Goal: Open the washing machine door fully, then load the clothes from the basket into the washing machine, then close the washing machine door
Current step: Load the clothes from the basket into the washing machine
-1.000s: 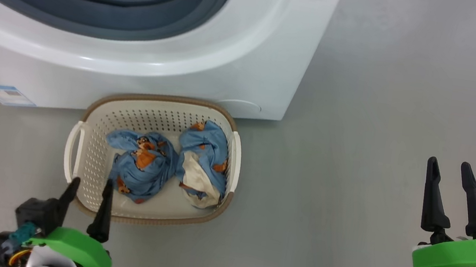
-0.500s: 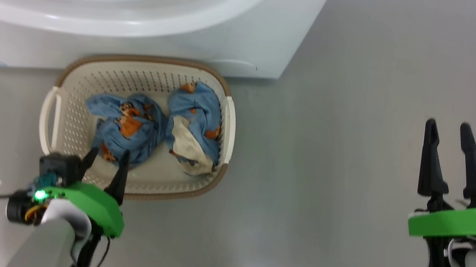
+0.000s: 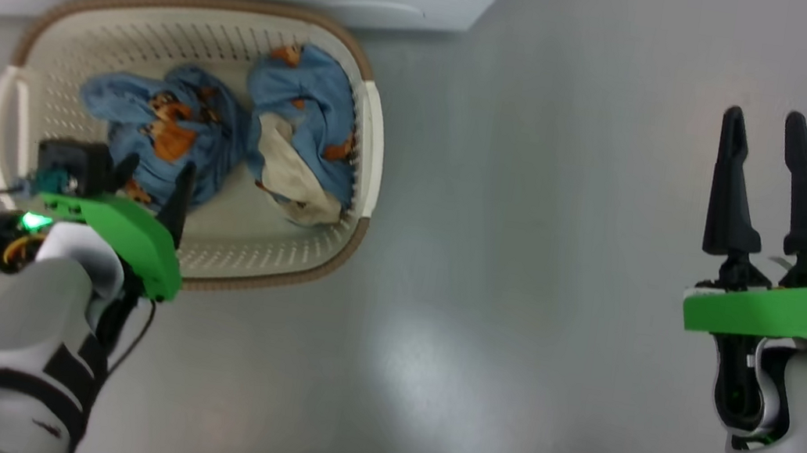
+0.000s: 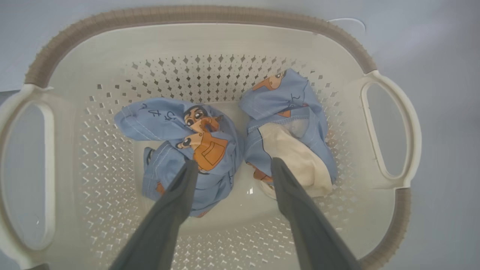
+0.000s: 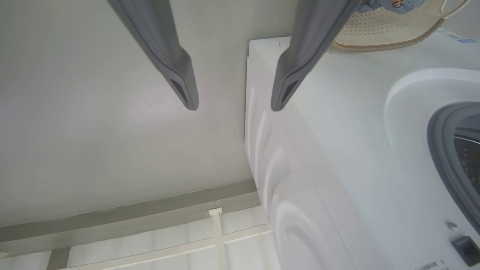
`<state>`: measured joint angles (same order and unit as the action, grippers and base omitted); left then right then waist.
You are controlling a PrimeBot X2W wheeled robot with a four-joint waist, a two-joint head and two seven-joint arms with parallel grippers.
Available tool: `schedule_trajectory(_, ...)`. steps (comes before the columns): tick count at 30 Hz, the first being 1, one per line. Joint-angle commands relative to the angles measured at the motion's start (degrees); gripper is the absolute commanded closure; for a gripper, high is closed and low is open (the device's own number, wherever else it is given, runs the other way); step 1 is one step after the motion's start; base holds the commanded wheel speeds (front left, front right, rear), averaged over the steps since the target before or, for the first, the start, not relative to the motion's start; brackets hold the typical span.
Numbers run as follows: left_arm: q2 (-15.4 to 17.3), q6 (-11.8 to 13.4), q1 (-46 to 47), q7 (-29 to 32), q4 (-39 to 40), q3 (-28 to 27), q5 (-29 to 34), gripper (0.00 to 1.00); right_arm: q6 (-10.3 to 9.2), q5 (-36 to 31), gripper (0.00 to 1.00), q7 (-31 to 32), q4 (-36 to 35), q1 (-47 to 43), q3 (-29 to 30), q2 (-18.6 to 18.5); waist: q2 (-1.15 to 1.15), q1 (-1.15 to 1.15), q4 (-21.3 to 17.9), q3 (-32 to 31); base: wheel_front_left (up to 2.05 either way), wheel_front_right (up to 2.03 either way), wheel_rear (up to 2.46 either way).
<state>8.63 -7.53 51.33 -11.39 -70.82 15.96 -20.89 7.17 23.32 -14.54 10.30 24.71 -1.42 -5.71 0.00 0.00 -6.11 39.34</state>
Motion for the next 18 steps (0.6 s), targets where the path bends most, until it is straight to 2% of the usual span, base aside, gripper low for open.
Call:
schedule_trajectory(1, 2.7, 0.04, 0.73, 0.7, -0.26, -0.65, -0.48, 0.0, 0.32, 0.37, 0.0, -0.46, -1.56, 0.29, -1.08, 0.01, 0.0, 0.0, -1.44, 3.76, 0.0, 0.0, 0.0)
schedule_trajectory(5, 4.07, 0.09, 3.84, 2.34, -1.46, -0.7, -1.19, 0.0, 0.32, 0.52, 0.0, -0.46, -2.01, 1.74, -1.4, 0.23, 0.0, 0.0, -2.17, 5.93, 0.0, 0.0, 0.0)
schedule_trajectory(18, 6.98, 4.42, 9.21, 7.82, -2.9, -1.85, -2.96, 0.0, 0.32, 0.48, 0.0, -0.46, -3.41, 3.52, -2.78, 0.95, 0.0, 0.0, -5.13, 10.41, 0.0, 0.0, 0.0)
